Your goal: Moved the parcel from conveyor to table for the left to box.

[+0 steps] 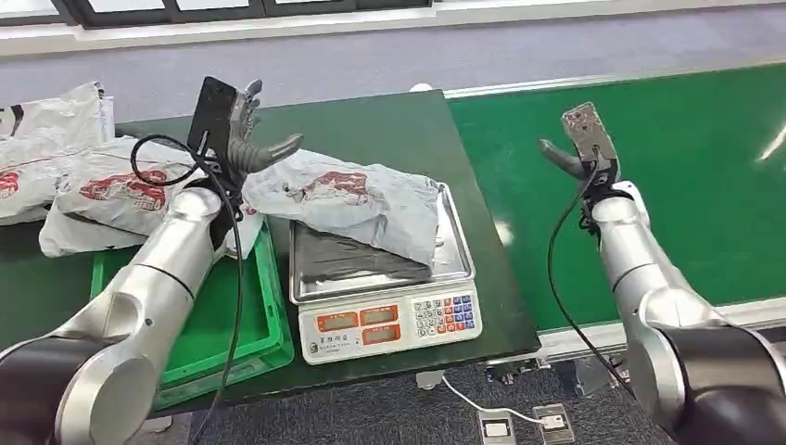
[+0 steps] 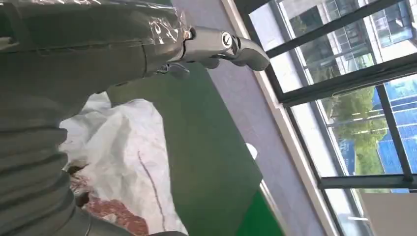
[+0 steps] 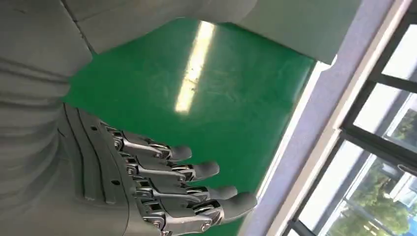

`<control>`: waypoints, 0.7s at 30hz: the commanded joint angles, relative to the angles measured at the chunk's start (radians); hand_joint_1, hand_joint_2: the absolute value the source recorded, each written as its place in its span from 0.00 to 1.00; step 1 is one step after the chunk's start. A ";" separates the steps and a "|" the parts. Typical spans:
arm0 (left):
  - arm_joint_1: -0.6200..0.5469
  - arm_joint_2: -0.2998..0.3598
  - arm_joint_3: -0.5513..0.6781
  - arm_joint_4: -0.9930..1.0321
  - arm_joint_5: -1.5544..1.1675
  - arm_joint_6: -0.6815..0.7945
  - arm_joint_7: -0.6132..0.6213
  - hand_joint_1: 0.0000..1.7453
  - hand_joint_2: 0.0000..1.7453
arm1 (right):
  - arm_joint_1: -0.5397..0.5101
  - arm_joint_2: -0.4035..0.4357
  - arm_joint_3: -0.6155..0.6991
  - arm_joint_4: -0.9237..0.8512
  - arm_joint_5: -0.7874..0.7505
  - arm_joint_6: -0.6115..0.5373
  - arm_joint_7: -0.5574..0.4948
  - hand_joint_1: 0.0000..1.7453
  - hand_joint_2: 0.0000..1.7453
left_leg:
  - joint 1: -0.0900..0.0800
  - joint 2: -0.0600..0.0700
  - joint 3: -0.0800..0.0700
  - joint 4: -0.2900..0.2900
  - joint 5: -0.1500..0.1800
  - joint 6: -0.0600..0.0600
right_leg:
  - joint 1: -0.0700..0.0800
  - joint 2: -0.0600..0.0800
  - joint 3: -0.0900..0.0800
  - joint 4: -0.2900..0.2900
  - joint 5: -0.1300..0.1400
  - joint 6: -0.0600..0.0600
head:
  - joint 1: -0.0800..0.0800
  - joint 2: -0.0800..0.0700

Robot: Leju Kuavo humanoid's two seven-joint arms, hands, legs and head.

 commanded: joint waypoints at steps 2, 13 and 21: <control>-0.110 -0.004 -0.001 0.050 0.018 -0.001 0.029 0.00 1.00 | -0.034 0.035 -0.032 0.023 0.005 0.010 0.006 0.00 1.00 | 0.001 0.001 0.002 0.000 -0.001 -0.001 | 0.001 0.002 0.002 0.000 -0.001 -0.001 | 0.000 0.000; -0.145 0.007 -0.357 0.085 -0.368 0.009 0.124 0.00 1.00 | -0.039 0.048 -0.030 0.057 0.042 0.038 -0.013 0.00 1.00 | 0.001 0.000 0.003 0.000 -0.001 -0.001 | 0.001 0.001 0.003 -0.001 -0.001 -0.001 | 0.000 0.000; -0.159 -0.029 -0.784 0.098 -0.795 -0.174 0.128 0.00 1.00 | -0.006 0.040 -0.041 0.053 0.054 0.045 -0.010 0.00 1.00 | 0.001 -0.001 0.002 0.000 -0.001 -0.001 | 0.001 0.000 0.003 -0.001 -0.001 -0.001 | 0.000 0.000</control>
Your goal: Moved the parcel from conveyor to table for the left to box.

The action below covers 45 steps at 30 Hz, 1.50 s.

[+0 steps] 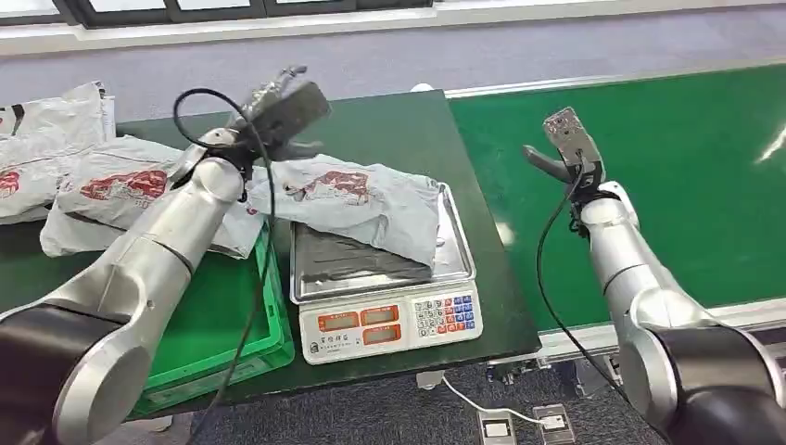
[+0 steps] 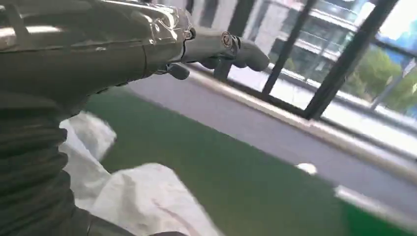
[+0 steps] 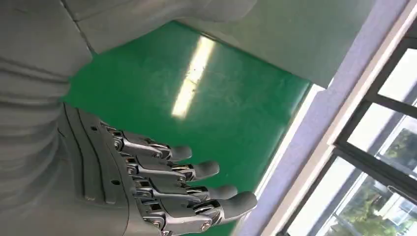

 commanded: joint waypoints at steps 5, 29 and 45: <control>-0.031 -0.005 -0.482 0.079 -0.235 -0.205 -0.025 0.00 1.00 | 0.027 0.004 -0.044 0.041 0.012 0.016 -0.008 0.00 1.00 | 0.001 0.000 0.003 -0.001 -0.001 -0.001 | 0.001 0.001 0.003 -0.001 -0.001 -0.001 | 0.000 0.000; 0.078 0.004 -0.369 0.061 -0.132 -0.163 -0.139 0.00 1.00 | 0.043 0.037 -0.031 0.049 0.034 0.042 0.001 0.00 1.00 | 0.001 0.001 0.002 -0.001 -0.001 -0.001 | 0.001 0.002 0.002 -0.001 0.000 -0.001 | 0.000 0.000; 0.166 -0.020 -0.306 0.039 -0.073 0.016 -0.269 0.00 1.00 | 0.032 0.055 -0.010 0.067 0.051 0.071 0.016 0.00 1.00 | 0.001 0.001 0.002 0.000 -0.001 0.000 | 0.001 0.002 0.002 0.000 0.000 -0.001 | 0.000 0.000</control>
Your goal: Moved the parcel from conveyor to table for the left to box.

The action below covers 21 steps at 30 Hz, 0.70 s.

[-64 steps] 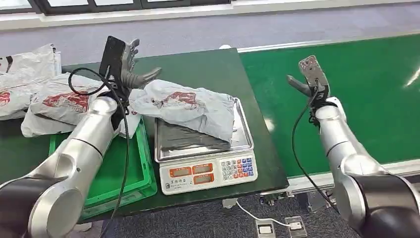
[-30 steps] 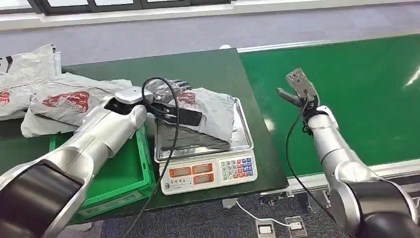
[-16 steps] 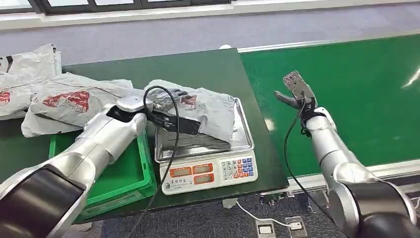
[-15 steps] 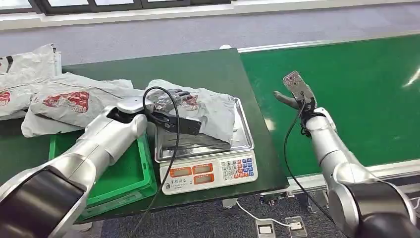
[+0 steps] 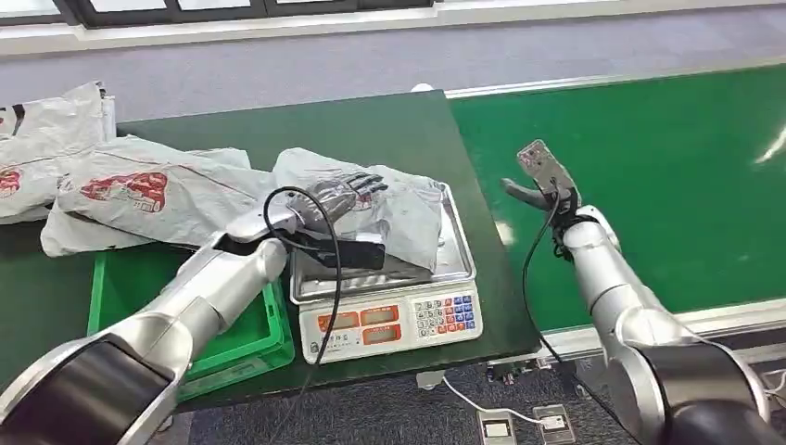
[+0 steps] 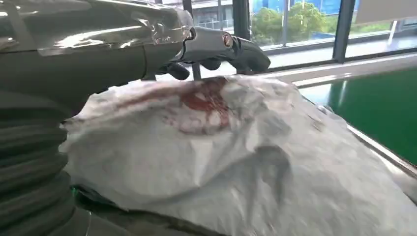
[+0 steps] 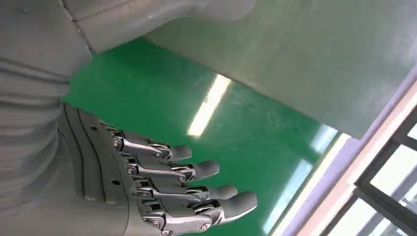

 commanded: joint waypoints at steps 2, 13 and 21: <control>-0.001 -0.002 0.042 0.028 -0.001 -0.044 -0.009 1.00 1.00 | -0.042 0.022 -0.005 0.066 0.001 0.014 -0.002 0.00 1.00 | 0.001 0.003 0.004 -0.001 -0.002 -0.001 | 0.001 0.004 0.003 -0.001 0.000 -0.002 | 0.000 0.000; 0.041 0.029 0.008 0.045 -0.033 -0.072 0.002 1.00 1.00 | -0.035 0.028 -0.001 0.074 -0.004 0.014 -0.002 0.00 1.00 | 0.001 0.004 0.006 -0.003 -0.001 -0.001 | 0.001 0.005 0.004 -0.002 0.000 -0.002 | 0.000 0.000; 0.036 0.044 0.018 0.047 -0.032 -0.072 0.017 1.00 1.00 | -0.049 0.038 0.010 0.083 -0.001 0.021 0.006 0.00 1.00 | 0.001 0.004 0.003 -0.001 -0.001 -0.001 | 0.001 0.004 0.002 -0.001 0.000 -0.001 | 0.000 0.000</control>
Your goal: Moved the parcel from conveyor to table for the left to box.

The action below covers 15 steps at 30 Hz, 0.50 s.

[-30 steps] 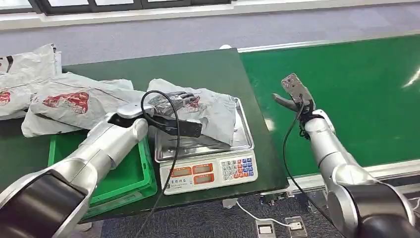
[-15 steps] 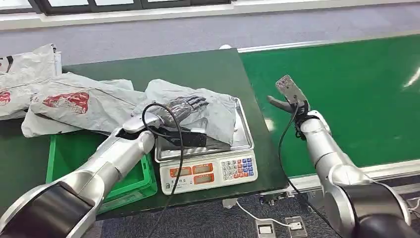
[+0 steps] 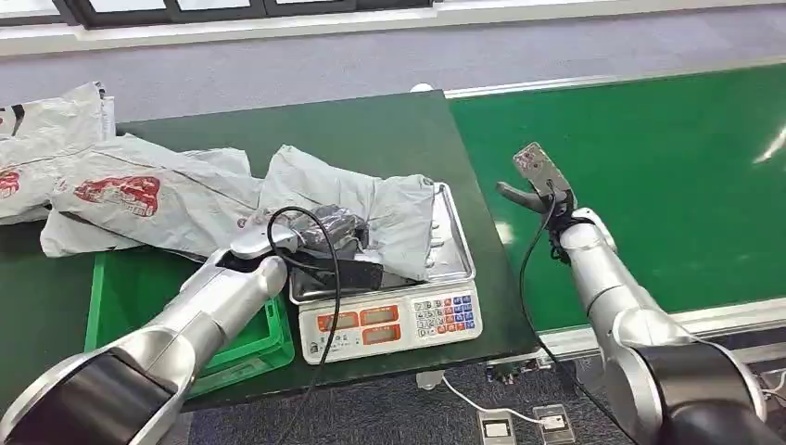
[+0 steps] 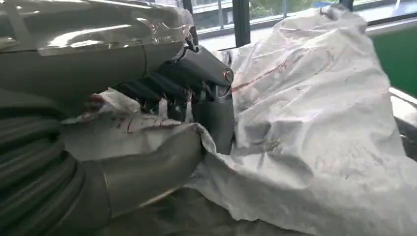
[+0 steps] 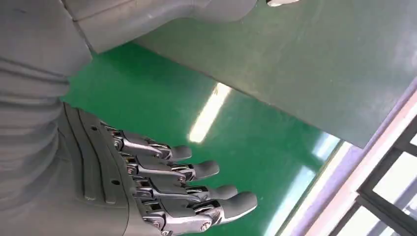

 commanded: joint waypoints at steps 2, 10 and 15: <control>-0.012 0.030 0.013 0.040 -0.003 -0.010 0.009 1.00 1.00 | -0.049 0.028 0.010 0.068 0.000 0.009 0.008 0.00 1.00 | 0.001 0.003 0.003 -0.001 -0.001 -0.001 | 0.001 0.004 0.002 -0.001 0.000 -0.001 | 0.000 0.000; -0.010 0.029 0.018 0.040 0.002 -0.011 0.012 1.00 1.00 | -0.049 0.028 0.010 0.070 0.000 0.010 0.008 0.00 1.00 | 0.001 0.003 0.002 0.000 -0.001 -0.001 | 0.001 0.004 0.002 -0.001 0.000 -0.001 | 0.000 0.000; -0.016 0.036 0.030 0.041 0.004 0.004 0.026 1.00 1.00 | -0.053 0.028 0.011 0.077 -0.003 0.010 0.011 0.00 1.00 | 0.001 0.002 0.002 0.000 -0.001 -0.001 | 0.001 0.003 0.001 0.000 0.000 -0.001 | 0.000 0.000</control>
